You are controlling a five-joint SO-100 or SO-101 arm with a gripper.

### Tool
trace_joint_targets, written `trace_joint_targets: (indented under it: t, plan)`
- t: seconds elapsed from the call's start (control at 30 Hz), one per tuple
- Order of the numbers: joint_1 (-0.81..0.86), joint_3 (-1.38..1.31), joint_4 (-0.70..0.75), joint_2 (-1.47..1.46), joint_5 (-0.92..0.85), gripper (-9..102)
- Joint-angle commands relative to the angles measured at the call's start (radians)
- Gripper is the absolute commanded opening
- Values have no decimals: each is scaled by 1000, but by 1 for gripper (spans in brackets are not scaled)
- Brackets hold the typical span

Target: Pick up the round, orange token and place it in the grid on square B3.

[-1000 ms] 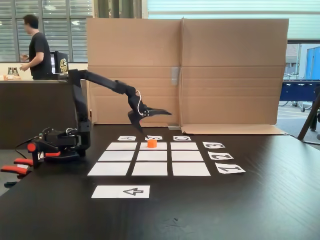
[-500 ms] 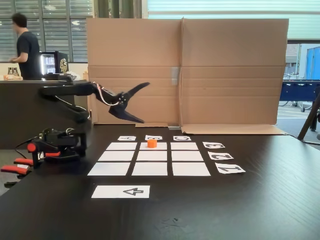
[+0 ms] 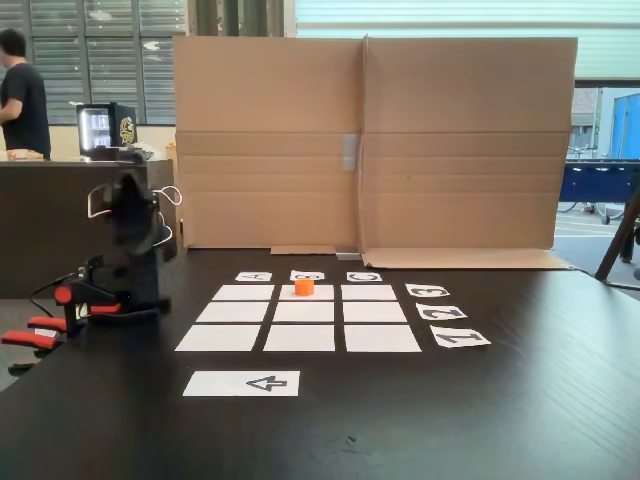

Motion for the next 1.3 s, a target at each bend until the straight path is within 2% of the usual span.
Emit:
trace_joint_targets:
  t: [0.0, 0.2, 0.47, 1.27]
  plan:
    - [140, 29, -15, 3, -3, -1]
    - [258, 101, -8, 0, -25, -1]
    - [213, 100, 3, 0, -25, -1]
    - [221, 100, 3, 0, -17, -1]
